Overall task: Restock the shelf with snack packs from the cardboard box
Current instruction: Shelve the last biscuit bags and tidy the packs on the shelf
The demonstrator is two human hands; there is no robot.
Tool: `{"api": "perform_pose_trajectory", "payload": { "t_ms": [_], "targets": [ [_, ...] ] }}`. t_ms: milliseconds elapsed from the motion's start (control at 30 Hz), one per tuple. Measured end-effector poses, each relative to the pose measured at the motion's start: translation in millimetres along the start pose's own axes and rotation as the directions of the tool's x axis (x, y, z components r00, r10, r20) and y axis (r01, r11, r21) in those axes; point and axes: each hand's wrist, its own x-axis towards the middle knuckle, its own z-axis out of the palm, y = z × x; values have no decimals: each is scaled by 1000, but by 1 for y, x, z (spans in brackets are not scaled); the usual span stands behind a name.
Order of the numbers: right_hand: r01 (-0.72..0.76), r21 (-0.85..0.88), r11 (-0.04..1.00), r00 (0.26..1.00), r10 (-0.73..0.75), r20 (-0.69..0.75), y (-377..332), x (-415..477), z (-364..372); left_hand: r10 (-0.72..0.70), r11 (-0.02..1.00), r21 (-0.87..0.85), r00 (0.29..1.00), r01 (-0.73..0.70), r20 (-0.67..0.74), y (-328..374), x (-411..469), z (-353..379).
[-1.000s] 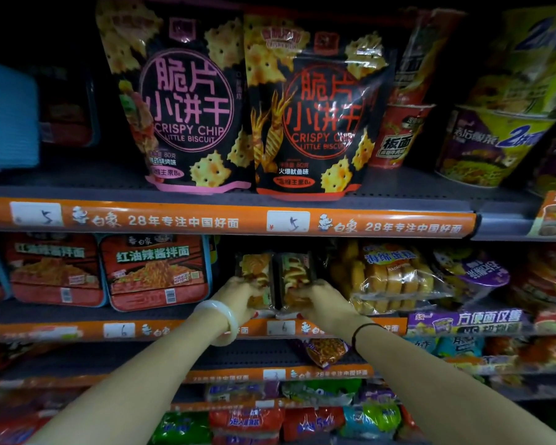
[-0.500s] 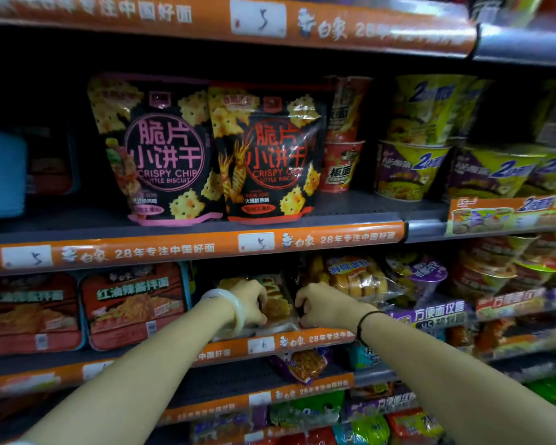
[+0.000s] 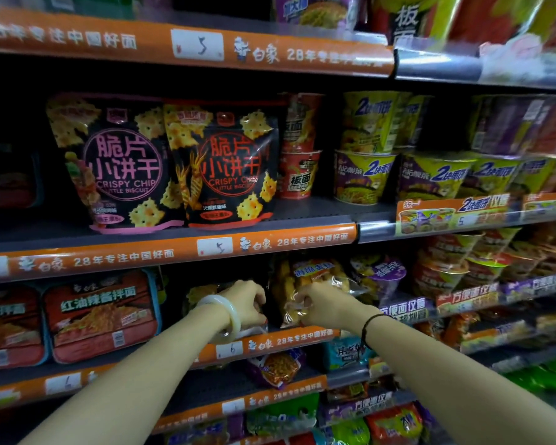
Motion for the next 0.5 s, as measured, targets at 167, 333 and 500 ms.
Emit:
{"api": "perform_pose_trajectory", "payload": {
  "t_ms": [167, 333, 500],
  "targets": [
    [44, -11, 999, 999, -44, 13, 31, -7, -12, -34, 999, -26, 999, 33, -29, 33, 9, 11],
    [82, -23, 996, 996, -82, 24, 72, -13, -27, -149, 987, -65, 986, 145, -67, 61, 20, 22],
    [91, -34, 995, 996, -90, 24, 100, -6, -35, -245, 968, -89, 960, 234, -138, 79, 24, 30]
  ]
}}
